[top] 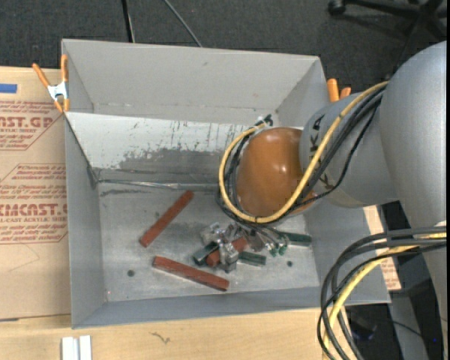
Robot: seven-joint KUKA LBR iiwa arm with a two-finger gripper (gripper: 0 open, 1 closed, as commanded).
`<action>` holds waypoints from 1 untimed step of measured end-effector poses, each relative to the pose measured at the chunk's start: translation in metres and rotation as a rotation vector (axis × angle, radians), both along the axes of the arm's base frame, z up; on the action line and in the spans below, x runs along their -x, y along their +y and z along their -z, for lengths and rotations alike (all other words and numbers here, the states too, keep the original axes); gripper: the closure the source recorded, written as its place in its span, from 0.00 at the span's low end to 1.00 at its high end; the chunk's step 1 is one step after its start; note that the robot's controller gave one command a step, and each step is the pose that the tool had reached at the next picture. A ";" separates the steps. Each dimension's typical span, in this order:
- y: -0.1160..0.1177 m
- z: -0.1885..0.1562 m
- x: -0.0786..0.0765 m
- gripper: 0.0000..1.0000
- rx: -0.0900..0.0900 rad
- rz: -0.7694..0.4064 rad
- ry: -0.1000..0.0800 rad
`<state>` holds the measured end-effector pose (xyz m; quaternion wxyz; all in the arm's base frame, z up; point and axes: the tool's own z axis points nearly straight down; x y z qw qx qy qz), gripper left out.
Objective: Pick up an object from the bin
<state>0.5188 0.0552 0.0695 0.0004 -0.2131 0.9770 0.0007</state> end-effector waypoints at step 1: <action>0.003 -0.038 -0.009 1.00 0.001 -0.116 -0.003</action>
Offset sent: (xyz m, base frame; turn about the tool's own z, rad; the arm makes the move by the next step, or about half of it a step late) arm 0.0086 0.0022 0.0376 -0.1156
